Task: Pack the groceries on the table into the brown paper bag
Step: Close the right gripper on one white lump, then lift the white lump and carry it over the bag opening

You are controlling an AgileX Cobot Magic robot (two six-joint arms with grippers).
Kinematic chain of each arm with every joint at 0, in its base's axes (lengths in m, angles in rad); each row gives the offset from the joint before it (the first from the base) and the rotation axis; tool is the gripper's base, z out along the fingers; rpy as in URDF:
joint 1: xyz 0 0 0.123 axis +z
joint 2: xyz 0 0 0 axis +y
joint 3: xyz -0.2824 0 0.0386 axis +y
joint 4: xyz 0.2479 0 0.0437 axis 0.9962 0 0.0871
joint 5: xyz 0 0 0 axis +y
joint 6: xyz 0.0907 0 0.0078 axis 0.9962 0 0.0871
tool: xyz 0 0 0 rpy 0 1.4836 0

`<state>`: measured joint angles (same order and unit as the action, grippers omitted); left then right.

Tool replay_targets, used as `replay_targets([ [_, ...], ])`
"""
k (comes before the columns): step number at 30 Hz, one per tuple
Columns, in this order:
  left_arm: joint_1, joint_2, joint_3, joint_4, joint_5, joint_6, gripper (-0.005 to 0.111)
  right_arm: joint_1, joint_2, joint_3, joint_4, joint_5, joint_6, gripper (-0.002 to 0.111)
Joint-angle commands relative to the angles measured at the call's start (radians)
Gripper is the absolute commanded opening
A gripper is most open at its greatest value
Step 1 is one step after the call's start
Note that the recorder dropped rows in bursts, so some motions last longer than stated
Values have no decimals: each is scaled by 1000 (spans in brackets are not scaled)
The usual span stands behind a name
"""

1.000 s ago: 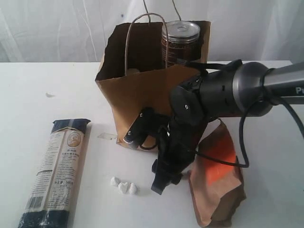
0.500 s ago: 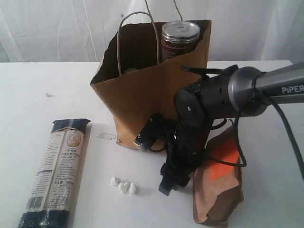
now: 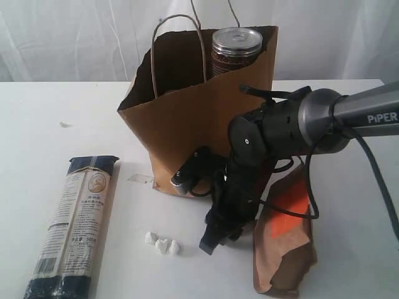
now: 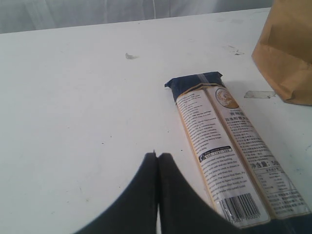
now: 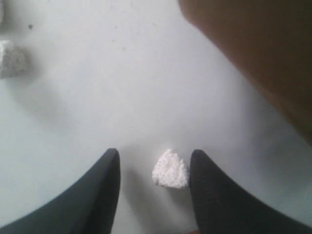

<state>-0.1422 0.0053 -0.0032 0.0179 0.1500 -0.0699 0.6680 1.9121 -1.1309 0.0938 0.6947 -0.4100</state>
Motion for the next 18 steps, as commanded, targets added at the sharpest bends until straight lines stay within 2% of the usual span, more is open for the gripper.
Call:
replay_targets([
  [1, 1, -5, 3, -10, 1, 0, 0, -11, 0, 3, 6, 11, -11, 37],
  [5, 1, -5, 3, -10, 1, 0, 0, -11, 0, 3, 6, 42, 14, 20],
  [8, 1, -5, 3, -10, 1, 0, 0, -11, -4, 3, 6, 38, 29, 11],
  [11, 1, -5, 3, -10, 1, 0, 0, -11, -47, 3, 6, 38, 37, 11],
  [18, 1, -5, 3, -10, 1, 0, 0, -9, -194, 5, 8, 186, 51, 11],
])
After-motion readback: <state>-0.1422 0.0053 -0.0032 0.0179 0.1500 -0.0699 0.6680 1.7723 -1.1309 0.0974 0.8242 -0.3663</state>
